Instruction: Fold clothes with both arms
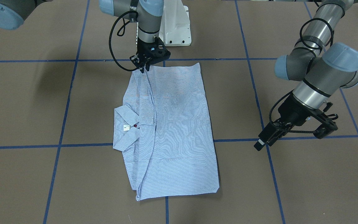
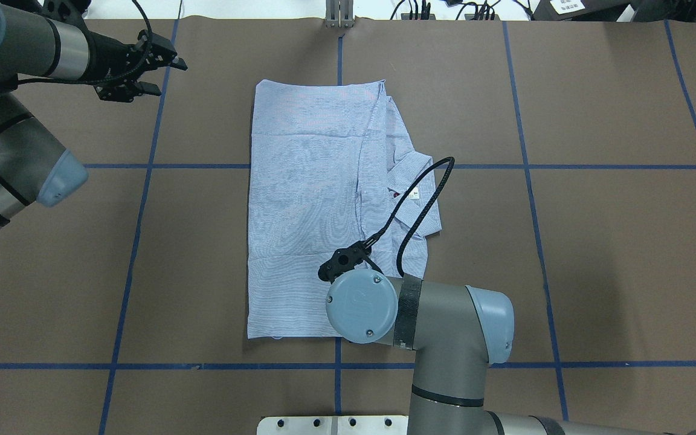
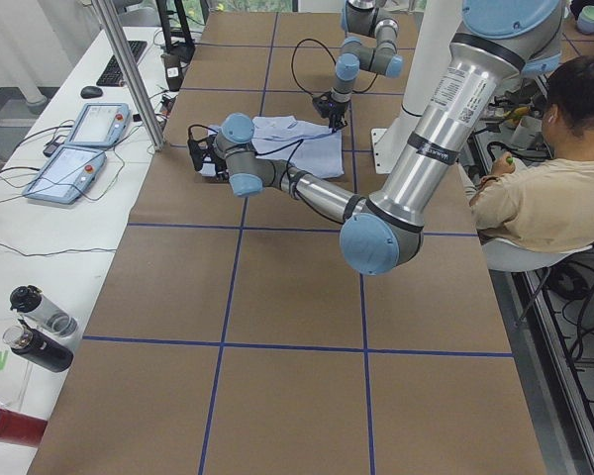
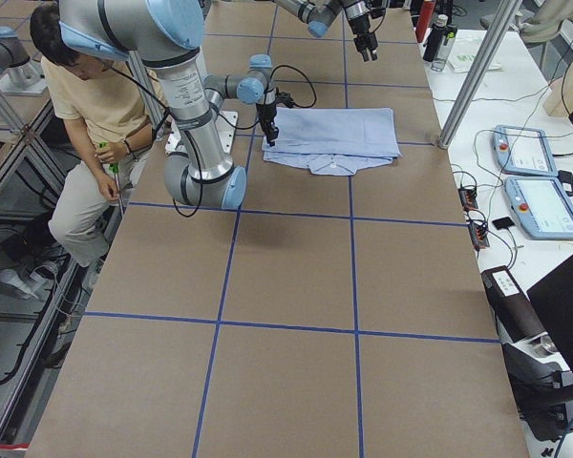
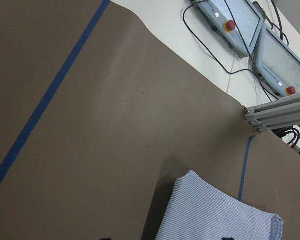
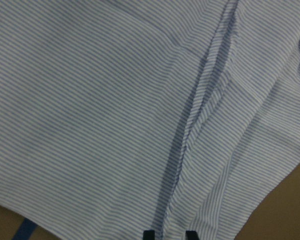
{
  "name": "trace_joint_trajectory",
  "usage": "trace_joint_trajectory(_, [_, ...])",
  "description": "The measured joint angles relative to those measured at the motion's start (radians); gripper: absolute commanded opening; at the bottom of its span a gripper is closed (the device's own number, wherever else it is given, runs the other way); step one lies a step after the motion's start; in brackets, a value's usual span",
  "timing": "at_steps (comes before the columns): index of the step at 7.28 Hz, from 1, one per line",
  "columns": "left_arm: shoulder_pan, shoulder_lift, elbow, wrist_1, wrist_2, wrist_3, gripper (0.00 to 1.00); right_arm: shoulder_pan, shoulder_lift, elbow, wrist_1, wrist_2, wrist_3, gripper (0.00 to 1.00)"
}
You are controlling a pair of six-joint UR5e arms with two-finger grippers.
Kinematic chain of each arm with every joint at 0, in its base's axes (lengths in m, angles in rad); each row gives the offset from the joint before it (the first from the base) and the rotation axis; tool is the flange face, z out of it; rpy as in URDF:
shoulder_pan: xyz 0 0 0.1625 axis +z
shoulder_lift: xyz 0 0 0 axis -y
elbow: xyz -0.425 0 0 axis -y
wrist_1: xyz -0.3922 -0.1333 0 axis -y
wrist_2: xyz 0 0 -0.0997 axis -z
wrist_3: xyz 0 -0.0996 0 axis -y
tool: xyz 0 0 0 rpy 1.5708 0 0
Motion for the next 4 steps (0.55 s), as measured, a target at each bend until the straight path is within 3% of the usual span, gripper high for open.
trace_joint_trajectory(4, [0.001,-0.001,0.001,0.0,0.0,0.0,0.79,-0.015,-0.007,-0.002,0.0,0.0,0.001,0.27])
